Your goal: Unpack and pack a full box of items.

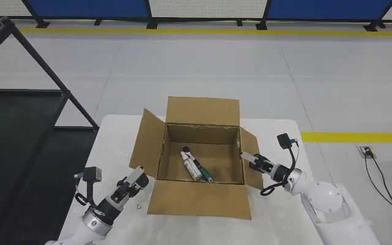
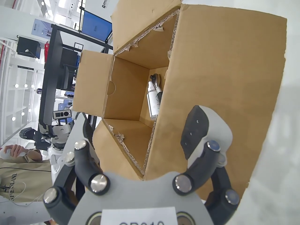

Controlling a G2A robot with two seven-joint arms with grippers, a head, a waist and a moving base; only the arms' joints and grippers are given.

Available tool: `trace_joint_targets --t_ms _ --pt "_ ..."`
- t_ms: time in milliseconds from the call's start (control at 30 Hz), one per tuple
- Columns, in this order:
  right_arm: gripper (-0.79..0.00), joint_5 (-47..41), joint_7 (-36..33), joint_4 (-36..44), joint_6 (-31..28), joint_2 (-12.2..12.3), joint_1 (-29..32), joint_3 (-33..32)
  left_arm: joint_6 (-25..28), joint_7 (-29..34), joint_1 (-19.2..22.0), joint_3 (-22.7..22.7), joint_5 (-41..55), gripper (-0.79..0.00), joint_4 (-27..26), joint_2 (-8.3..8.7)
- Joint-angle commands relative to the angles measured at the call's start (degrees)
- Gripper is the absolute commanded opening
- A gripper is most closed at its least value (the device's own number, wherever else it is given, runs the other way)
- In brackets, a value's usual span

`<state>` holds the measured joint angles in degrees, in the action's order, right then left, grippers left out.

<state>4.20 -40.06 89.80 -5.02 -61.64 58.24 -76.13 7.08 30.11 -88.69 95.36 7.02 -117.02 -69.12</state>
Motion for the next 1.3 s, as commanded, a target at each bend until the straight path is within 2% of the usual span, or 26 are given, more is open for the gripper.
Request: trace_joint_targets --t_ms 0,367,700,833,900,1100,1267 --pt "0.0 0.2 -0.2 -0.1 0.0 -0.1 -0.3 0.4 0.1 -0.1 -0.3 0.1 0.1 0.0 -0.1 0.04" --pt "0.0 0.7 1.3 -0.6 -0.8 -0.3 -1.4 1.7 0.8 -1.7 -1.6 1.3 0.8 0.0 -0.3 0.22" --pt "0.0 1.1 3.9 3.3 -3.7 -0.3 0.1 1.1 2.9 -3.8 -3.0 2.8 2.6 0.0 -0.4 0.28" --pt "0.0 1.1 5.2 5.8 -5.9 -0.5 0.4 1.3 4.8 -5.0 -4.1 3.8 3.8 0.0 -0.9 0.24" --pt "0.0 0.3 7.1 6.9 -4.8 -0.6 0.0 1.2 6.0 -5.4 -4.7 4.4 4.8 0.0 -1.3 0.22" --pt "0.0 -7.2 8.0 7.6 -5.3 -1.5 -2.6 3.5 10.5 -6.9 -8.1 7.7 8.4 0.0 -3.1 0.11" --pt "0.0 -7.2 8.0 7.6 -5.3 -1.5 -2.6 3.5 16.8 -6.5 -10.8 9.5 19.5 0.0 -2.4 -0.24"
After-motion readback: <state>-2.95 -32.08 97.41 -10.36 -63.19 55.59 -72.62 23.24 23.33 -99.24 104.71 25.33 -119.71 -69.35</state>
